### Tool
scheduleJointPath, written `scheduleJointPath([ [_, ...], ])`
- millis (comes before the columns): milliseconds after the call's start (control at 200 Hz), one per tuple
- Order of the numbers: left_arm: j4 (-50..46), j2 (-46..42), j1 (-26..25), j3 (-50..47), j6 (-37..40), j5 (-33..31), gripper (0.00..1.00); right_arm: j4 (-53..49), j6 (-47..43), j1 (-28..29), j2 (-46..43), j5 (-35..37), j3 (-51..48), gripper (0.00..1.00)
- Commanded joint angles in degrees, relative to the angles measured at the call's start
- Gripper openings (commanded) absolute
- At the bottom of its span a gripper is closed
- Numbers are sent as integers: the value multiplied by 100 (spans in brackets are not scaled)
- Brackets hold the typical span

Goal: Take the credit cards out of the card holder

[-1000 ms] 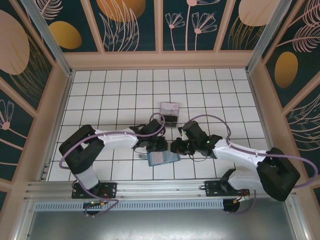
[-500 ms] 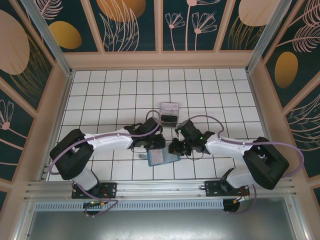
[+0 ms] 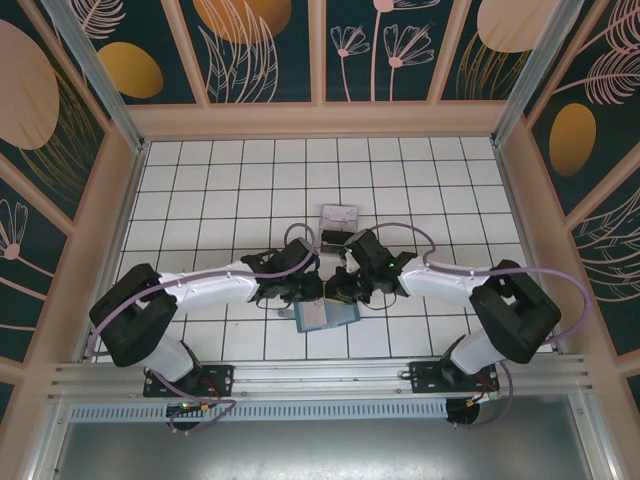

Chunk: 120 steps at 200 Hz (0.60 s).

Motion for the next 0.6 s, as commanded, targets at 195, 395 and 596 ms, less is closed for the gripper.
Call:
scheduleJointPath([
  [195,-346,-233,-9,-181,-100,-255,17,231,33,71,551,-228,268,12],
  [395,-499,-430,-3,-404,-232,-340,17,158,-178,114,676,-119,277,17],
  [596,-491,-350,-11,-563,-223,-119,17,228,-383,111,754,-77,191,23],
])
